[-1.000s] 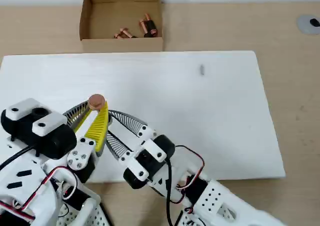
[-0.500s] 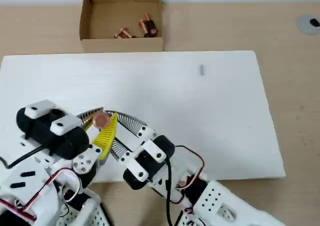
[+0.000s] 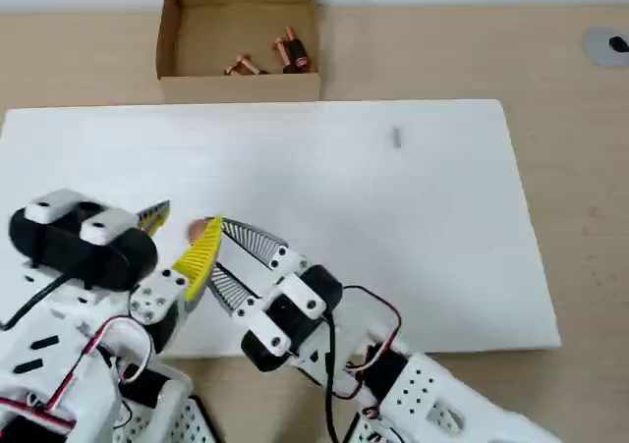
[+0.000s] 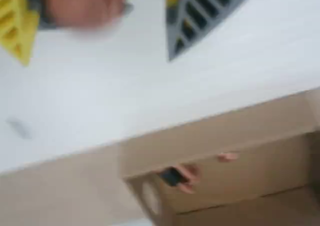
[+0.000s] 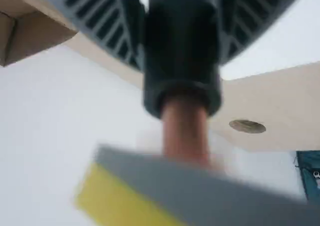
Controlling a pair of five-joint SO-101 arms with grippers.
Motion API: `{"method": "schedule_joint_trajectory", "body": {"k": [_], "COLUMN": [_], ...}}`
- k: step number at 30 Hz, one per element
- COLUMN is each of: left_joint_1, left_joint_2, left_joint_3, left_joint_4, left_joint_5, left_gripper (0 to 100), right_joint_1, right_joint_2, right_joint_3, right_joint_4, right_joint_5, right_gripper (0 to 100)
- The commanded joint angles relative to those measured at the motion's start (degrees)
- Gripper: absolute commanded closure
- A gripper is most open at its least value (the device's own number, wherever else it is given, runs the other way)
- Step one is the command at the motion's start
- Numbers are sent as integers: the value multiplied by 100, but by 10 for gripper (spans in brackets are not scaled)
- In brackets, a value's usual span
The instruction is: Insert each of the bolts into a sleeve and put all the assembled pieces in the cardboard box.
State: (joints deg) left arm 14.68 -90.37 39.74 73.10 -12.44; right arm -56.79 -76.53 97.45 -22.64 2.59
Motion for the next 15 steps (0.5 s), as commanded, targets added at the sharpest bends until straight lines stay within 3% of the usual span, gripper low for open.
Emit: {"method": "schedule_joint_trajectory", "body": {"k": [1, 8, 15], "left_joint_1": [-440, -475, -519], "left_joint_2": [84, 84, 330], "left_joint_3": [-185, -422, -1433], "left_joint_4": [-9, -26, 281], "left_joint_5": [-26, 255, 1134], "left_gripper": [784, 782, 783], "right_joint_1": [-40, 127, 1569], "right_joint_2": [-163, -119, -119], "right_joint_3": [-31, -40, -470], "right_joint_4": [0, 0, 809], "right_joint_5": [-9, -9, -527], "right_gripper": [989, 989, 989]}}
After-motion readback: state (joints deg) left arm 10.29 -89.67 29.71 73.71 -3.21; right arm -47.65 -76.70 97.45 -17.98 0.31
